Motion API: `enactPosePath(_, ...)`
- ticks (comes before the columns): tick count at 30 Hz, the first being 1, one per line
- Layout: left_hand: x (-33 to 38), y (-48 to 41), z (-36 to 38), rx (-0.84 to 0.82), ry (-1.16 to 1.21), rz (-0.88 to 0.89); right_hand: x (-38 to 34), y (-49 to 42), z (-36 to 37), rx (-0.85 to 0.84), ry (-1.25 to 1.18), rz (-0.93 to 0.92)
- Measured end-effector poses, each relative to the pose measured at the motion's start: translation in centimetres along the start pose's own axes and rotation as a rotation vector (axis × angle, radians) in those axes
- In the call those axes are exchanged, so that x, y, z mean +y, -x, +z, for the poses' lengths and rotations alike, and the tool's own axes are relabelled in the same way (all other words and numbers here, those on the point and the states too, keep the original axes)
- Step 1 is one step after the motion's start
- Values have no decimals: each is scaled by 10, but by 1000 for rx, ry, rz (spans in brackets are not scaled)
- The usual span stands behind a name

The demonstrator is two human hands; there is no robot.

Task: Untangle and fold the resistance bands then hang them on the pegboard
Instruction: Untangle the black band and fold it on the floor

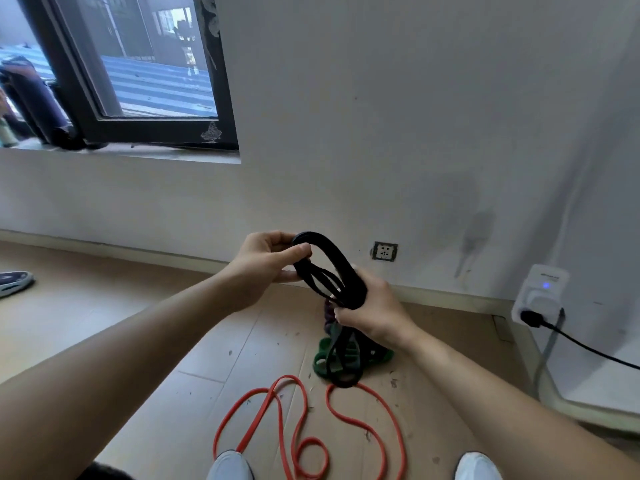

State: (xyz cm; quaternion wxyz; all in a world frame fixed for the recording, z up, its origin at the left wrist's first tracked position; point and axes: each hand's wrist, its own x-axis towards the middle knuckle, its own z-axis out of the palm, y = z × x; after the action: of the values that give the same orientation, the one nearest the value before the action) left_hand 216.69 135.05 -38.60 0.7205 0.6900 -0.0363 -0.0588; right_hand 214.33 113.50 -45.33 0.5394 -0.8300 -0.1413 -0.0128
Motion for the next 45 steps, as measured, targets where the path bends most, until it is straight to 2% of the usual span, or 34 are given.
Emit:
enactPosePath(6, -64, -27, 6, -93, -167, -246, 64, 12, -5, -9, 98, 77)
enactPosePath(10, -127, -54, 33, -1, -69, -343, 116, 20, -2, 23, 120, 103)
enactPosePath(16, -241, -65, 76, 26, 82, -557, 206, 40, -9, -90, 140, 232)
enactPosePath(20, -296, -81, 100, 55, 165, -617, 256, 45, -13, -78, 103, 317)
enactPosePath(24, -340, -102, 125, 11, 235, -688, 302, 45, -28, -11, 54, 385)
enactPosePath(29, -377, -121, 162, -62, 272, -706, 351, 47, -51, 34, 38, 484)
enactPosePath(33, -402, -129, 180, -48, 278, -723, 380, 51, -63, 43, 37, 502)
enactPosePath(39, -430, -114, 184, -133, -45, -588, 422, 55, -71, 108, 22, 563)
enactPosePath(45, -447, -81, 149, -328, -816, -186, 438, 58, -51, 197, 147, 645)
